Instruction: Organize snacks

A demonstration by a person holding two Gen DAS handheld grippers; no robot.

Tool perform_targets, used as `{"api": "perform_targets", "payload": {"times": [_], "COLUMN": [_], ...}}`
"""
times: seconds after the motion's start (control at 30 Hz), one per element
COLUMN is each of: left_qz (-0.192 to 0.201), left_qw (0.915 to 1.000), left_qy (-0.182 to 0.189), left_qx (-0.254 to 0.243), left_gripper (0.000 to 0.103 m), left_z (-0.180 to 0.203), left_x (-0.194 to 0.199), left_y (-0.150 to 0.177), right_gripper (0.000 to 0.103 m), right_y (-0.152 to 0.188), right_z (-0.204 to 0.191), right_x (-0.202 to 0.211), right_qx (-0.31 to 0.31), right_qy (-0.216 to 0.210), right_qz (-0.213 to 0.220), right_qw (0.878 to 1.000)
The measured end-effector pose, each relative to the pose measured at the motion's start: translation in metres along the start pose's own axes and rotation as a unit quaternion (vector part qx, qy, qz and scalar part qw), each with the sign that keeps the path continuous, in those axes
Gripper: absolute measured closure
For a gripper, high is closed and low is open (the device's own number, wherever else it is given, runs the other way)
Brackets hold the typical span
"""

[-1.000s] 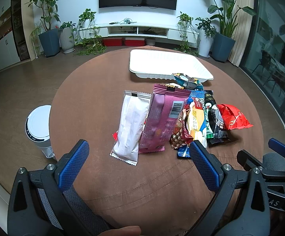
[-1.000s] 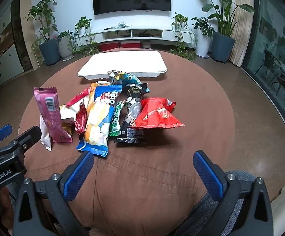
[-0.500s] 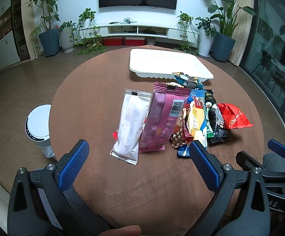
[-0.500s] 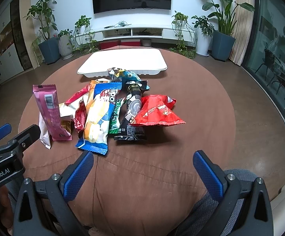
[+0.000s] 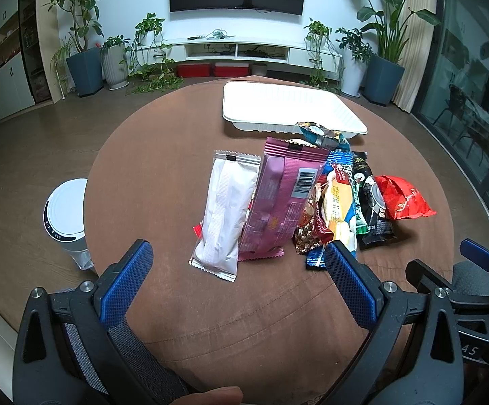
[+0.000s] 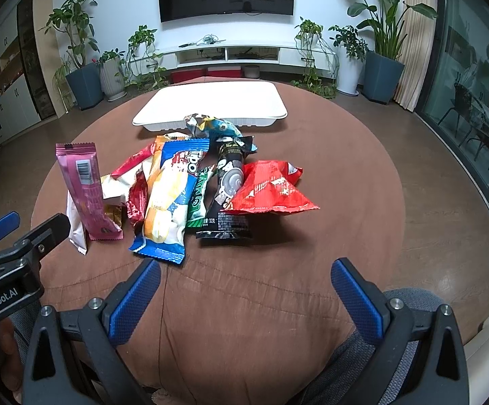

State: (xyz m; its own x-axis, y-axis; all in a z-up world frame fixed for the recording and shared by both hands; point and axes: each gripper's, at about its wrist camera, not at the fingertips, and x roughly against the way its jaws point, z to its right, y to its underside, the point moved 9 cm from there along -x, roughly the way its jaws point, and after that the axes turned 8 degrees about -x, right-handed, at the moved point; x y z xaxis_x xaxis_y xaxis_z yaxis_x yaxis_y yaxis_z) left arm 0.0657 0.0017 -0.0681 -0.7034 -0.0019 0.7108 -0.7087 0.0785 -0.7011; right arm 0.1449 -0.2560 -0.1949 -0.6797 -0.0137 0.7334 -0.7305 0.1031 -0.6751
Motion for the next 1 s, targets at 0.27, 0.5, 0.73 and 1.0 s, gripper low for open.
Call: {"api": "perform_targets", "payload": {"times": [0.27, 0.5, 0.73, 1.0], "left_qz": [0.0, -0.001, 0.02, 0.012], "left_qw": [1.0, 1.0, 0.9995, 0.9992], "left_qy": [0.001, 0.003, 0.024, 0.033], "left_qx": [0.0, 0.0, 0.006, -0.021], "left_gripper": [0.0, 0.0, 0.0, 0.0], "left_z": [-0.002, -0.003, -0.009, -0.02], "left_x": [-0.001, -0.003, -0.003, -0.001], "left_y": [0.001, 0.004, 0.008, 0.023], "right_gripper": [0.0, 0.0, 0.0, 0.0], "right_y": [0.001, 0.003, 0.003, -0.003], "right_z": [0.0, 0.0, 0.0, 0.003], "right_x": [0.0, -0.003, -0.002, 0.005], "right_qx": [0.0, 0.0, -0.005, -0.045], "right_qy": [0.0, 0.0, -0.007, -0.051], "right_qz": [-0.001, -0.004, -0.003, 0.027], "right_qw": [1.0, 1.0, 1.0, 0.997]}}
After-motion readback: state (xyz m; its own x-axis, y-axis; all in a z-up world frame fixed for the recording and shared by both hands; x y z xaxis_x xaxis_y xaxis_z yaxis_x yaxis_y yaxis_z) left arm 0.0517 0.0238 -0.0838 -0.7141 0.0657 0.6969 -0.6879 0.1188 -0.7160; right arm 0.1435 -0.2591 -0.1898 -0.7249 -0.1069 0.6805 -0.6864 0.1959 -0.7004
